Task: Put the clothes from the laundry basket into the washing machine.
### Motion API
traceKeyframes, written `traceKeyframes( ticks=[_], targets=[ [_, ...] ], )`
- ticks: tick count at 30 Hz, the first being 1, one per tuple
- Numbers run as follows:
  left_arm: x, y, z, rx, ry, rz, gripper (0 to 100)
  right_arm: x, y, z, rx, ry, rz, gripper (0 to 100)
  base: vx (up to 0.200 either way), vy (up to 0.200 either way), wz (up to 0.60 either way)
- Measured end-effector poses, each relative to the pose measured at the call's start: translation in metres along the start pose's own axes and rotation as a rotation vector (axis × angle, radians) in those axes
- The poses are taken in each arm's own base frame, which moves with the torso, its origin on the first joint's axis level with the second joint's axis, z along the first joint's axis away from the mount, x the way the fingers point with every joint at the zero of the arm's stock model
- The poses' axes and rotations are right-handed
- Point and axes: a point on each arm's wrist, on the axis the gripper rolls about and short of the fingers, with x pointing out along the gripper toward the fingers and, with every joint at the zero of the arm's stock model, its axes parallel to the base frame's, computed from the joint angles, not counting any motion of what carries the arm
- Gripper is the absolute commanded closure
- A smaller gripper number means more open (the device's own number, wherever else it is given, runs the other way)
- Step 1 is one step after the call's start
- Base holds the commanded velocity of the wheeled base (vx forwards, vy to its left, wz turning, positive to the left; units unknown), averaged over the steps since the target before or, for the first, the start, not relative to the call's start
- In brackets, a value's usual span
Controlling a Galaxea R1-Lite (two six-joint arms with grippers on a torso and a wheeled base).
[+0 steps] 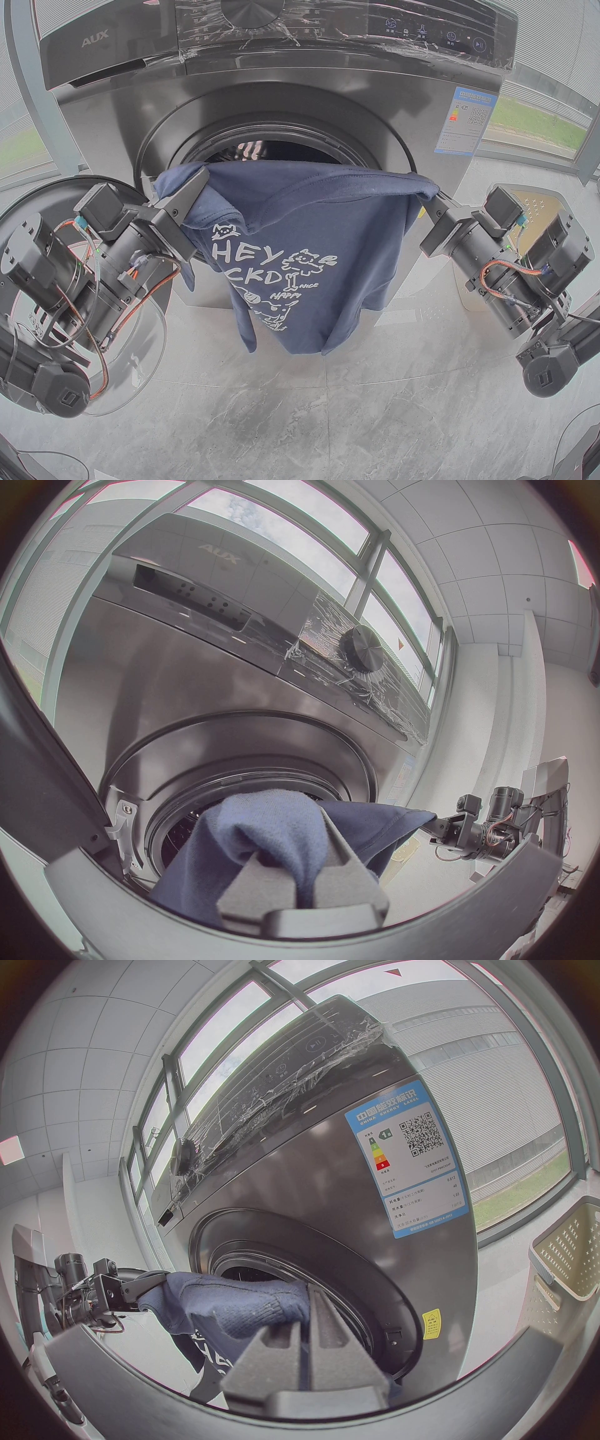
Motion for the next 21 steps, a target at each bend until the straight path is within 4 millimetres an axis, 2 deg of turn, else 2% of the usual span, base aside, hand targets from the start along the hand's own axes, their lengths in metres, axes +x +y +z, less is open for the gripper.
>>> traceKeyframes(
  ticks=[15,21],
  targets=[
    [0.003,-0.002,0.005,0.0,-0.025,-0.01,100,0.0,-0.001,0.001,-0.005,-0.005,-0.005,100,0.0,0.0,0.0],
    [0.009,-0.019,0.003,-0.029,-0.026,-0.07,100,-0.001,0.006,-0.01,0.007,0.033,0.019,100,0.0,0.0,0.0]
  ],
)
